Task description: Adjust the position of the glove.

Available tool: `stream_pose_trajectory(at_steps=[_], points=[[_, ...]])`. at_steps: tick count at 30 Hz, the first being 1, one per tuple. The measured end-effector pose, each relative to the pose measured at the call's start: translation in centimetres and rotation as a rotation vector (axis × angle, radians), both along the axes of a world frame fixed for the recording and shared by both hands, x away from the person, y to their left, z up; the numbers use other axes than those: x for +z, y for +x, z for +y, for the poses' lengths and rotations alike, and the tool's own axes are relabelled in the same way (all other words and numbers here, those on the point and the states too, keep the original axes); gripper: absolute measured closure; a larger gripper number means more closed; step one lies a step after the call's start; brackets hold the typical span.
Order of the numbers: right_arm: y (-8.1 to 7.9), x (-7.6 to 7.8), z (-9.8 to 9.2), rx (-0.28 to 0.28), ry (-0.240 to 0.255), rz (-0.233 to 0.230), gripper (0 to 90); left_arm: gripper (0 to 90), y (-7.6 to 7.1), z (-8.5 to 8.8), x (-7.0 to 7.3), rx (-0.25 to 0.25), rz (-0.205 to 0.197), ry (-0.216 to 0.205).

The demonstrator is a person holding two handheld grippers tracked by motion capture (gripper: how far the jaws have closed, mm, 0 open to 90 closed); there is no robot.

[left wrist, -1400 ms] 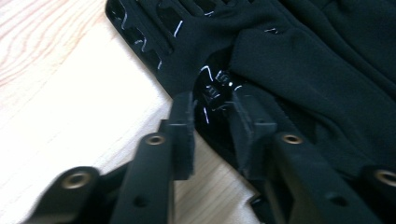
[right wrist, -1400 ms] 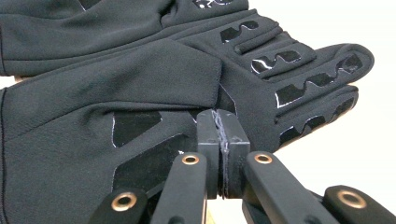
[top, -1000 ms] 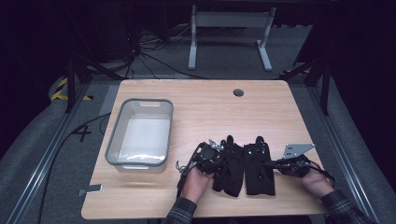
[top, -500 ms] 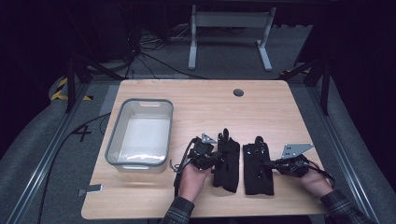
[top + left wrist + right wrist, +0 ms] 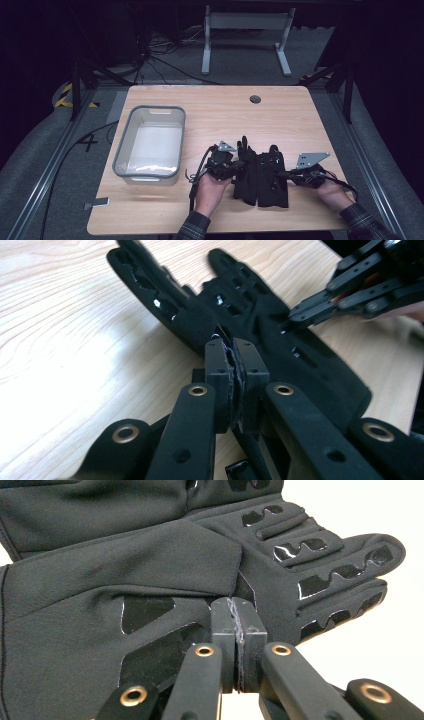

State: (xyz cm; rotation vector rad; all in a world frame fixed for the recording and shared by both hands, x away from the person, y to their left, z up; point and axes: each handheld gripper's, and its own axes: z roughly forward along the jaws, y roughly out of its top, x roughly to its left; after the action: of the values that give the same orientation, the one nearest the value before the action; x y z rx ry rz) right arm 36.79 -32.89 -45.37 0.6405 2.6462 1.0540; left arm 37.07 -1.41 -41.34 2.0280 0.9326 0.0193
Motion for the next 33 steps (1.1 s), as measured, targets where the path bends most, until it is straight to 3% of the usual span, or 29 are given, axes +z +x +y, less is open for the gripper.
stream_pose_trajectory(at_steps=[7, 13, 18, 33], points=[[0.4, -0.1, 0.2, 0.004, 0.011, 0.009, 90.0, 86.9, 0.3, 0.1, 1.0, 0.001, -0.019, -0.025], [0.5, -0.1, 0.2, 0.004, 0.014, 0.005, 90.0, 86.9, 0.4, 0.3, 1.1, 0.000, -0.016, -0.023], [0.5, -0.1, 0.2, 0.002, 0.012, 0.002, 90.0, 86.9, 0.4, -0.4, 0.9, -0.016, 0.004, -0.029], [0.8, -0.1, 0.9, 0.013, 0.005, -0.004, 90.0, 86.5, 0.7, -2.3, 1.3, -0.048, 0.015, -0.057]])
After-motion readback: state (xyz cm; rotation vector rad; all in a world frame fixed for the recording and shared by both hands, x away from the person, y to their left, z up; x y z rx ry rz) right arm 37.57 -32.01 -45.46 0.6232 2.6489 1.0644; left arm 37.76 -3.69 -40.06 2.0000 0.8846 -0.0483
